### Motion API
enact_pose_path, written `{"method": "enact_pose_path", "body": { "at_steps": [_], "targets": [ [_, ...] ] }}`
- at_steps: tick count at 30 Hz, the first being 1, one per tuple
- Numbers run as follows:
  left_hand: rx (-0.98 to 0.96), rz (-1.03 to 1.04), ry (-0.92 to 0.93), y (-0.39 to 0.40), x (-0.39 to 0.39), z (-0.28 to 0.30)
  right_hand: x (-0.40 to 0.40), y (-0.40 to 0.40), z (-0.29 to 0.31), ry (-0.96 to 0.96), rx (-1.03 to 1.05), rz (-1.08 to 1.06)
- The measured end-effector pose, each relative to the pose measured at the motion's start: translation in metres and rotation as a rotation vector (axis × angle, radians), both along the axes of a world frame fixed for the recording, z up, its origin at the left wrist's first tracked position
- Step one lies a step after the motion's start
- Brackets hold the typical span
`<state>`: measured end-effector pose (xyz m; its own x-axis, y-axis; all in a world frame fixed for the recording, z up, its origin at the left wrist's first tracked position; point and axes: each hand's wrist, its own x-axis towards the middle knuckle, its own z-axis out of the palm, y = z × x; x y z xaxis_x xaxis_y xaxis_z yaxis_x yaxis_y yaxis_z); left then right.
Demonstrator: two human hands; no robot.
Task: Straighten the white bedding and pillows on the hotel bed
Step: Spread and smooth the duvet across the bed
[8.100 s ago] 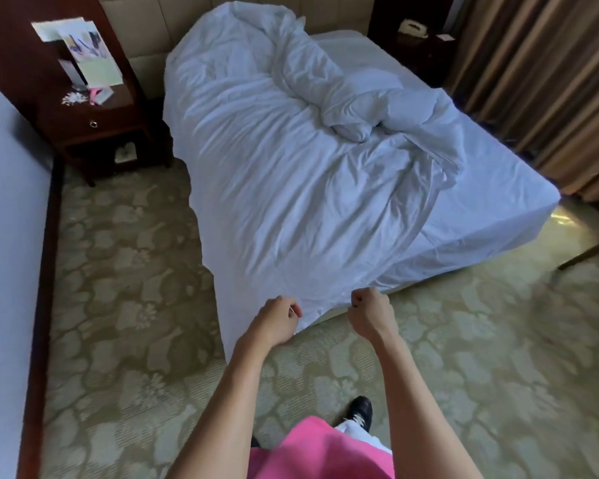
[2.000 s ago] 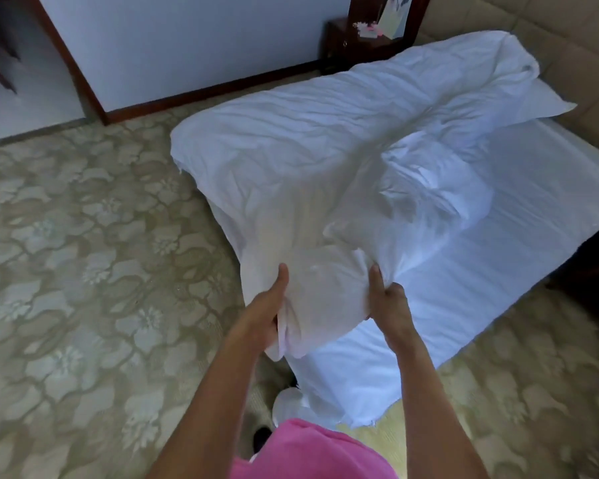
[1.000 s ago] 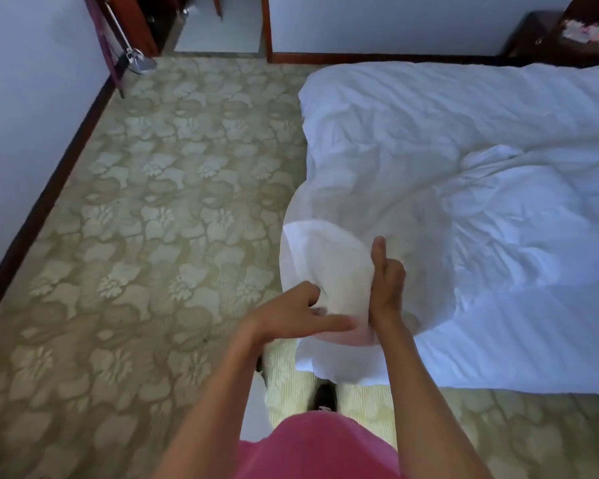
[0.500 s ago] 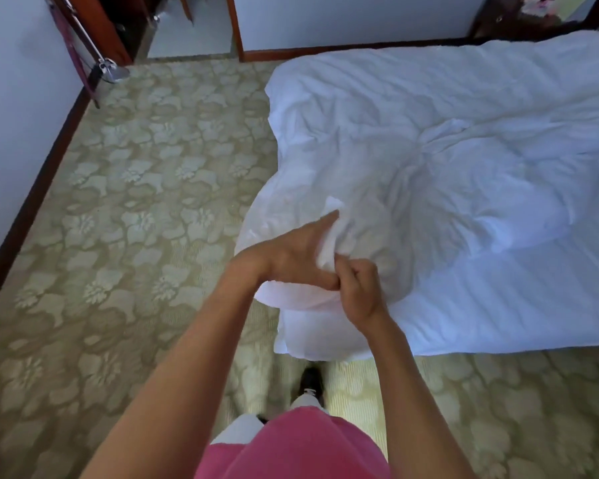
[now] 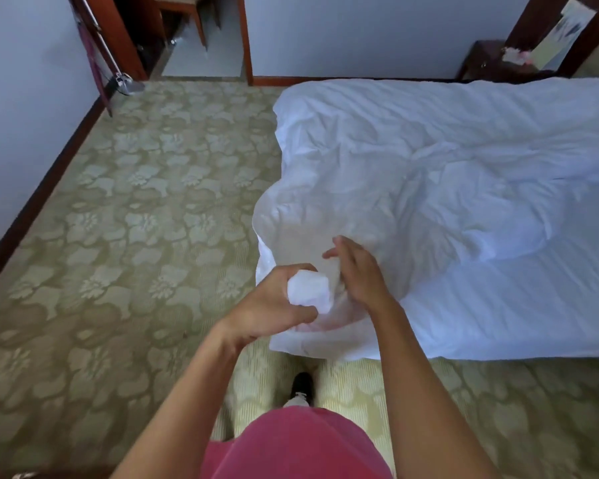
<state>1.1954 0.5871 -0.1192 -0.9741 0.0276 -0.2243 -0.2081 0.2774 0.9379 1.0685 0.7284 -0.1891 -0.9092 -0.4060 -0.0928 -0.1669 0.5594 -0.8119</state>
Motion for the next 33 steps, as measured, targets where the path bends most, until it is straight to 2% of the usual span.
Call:
{"method": "enact_pose_path", "body": {
  "at_steps": [3,6,7,9,12,15,18,19,20,23,26,29,31,33],
  "targets": [
    [0.083,0.162,0.062,-0.017,0.035,0.007,0.023,-0.005,-0.004,0.012,0.33,0.098],
    [0.186,0.421,0.043,-0.032,0.07,-0.007,0.057,0.007,0.001,0.066,0.554,0.11],
    [0.202,0.476,0.018,-0.035,0.08,-0.015,0.071,0.015,0.002,0.094,0.604,0.134],
    [0.185,0.48,-0.043,-0.031,0.097,-0.032,0.1,0.036,0.005,0.014,0.552,0.019],
    [0.042,0.359,-0.068,-0.009,0.111,-0.045,0.132,0.071,0.011,-0.078,0.422,-0.261],
    [-0.339,0.056,-0.121,0.022,0.111,-0.052,0.146,0.09,0.019,-0.083,0.344,-0.397],
    [-0.749,-0.155,-0.02,0.058,0.098,-0.049,0.148,0.084,0.023,-0.047,0.301,-0.467],
    [-0.805,-0.221,-0.014,0.068,0.092,-0.05,0.147,0.078,0.026,-0.035,0.274,-0.475],
    [-0.774,-0.252,-0.049,0.077,0.087,-0.052,0.145,0.072,0.029,-0.025,0.251,-0.475],
    [-0.627,-0.1,-0.127,0.078,0.078,-0.067,0.14,0.059,0.035,-0.007,0.213,-0.376],
    [-0.593,0.04,-0.092,0.05,0.076,-0.061,0.136,0.066,0.03,-0.095,0.247,-0.04],
    [-0.65,0.016,-0.052,0.031,0.073,-0.042,0.127,0.078,0.02,-0.268,0.296,0.263],
    [-0.661,-0.023,-0.054,0.031,0.074,-0.035,0.112,0.082,0.011,-0.226,0.406,0.347],
    [-0.646,-0.031,-0.073,0.033,0.077,-0.036,0.095,0.083,0.005,-0.125,0.638,0.452]
  ]
}}
